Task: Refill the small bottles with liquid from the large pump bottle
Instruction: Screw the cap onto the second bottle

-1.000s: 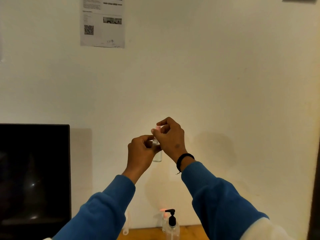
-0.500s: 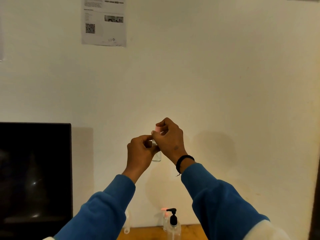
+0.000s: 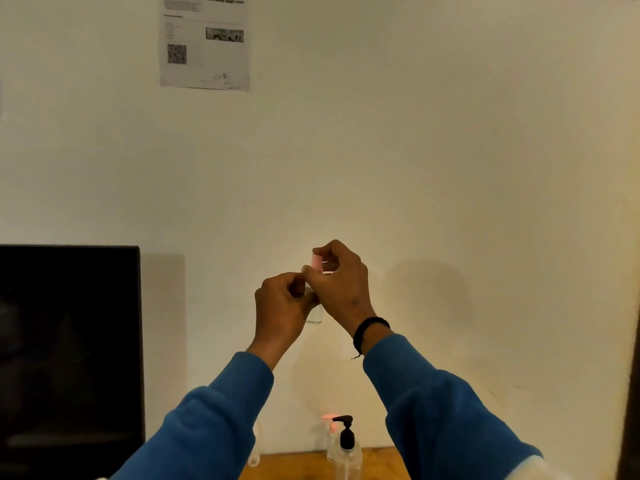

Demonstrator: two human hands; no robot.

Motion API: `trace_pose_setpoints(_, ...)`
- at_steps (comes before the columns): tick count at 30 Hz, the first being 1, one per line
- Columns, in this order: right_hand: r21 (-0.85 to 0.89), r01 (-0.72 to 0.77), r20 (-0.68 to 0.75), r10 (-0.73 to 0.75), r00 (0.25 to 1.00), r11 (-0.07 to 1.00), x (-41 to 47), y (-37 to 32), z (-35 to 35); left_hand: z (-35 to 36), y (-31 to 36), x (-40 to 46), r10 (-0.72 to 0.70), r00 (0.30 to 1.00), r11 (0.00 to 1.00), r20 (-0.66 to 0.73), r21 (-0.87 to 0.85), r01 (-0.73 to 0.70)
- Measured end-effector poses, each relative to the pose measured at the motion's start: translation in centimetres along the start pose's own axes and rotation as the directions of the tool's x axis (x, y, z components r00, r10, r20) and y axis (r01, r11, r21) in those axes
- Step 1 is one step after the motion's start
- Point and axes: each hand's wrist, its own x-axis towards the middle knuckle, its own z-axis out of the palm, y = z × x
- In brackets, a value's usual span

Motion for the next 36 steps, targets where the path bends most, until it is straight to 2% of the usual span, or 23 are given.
trace_pose_setpoints(3,0.052,-0.019,0.026,0.017,1.0,0.998,0.4,-0.1,0.0,-0.2,0.2,0.1,-0.002,1.0,1.0,-0.01,-0.023,0.002)
trace_pose_setpoints(10,-0.036,0.0,-0.006,0.0,1.0,0.999,0.7,-0.2,0.1,0.6,0.2,-0.4,0.002,1.0,0.999,0.008,-0.034,-0.002)
trace_pose_setpoints(16,-0.01,-0.038,0.131,0.039,0.991,0.999,0.7,0.4,-0.3,0.0,-0.4,-0.1,-0.003,1.0,1.0,0.022,-0.001,0.003)
trace_pose_setpoints(24,0.0,0.009,0.086,-0.009,0.996,1.0,0.4,0.6,-0.2,0.1,-0.5,-0.7,0.02,1.0,1.0,0.01,0.016,-0.02)
trace_pose_setpoints(30,0.068,-0.004,0.105,-0.003,0.994,0.998,-0.4,1.1,0.1,-0.1,-1.2,-0.6,-0.045,0.999,0.998,0.008,-0.043,0.045)
trace_pose_setpoints(36,0.093,-0.086,0.076,0.079,0.994,0.992,-1.5,2.6,0.3,-0.4,-1.7,-1.2,-0.065,0.998,0.995,0.008,-0.071,0.065)
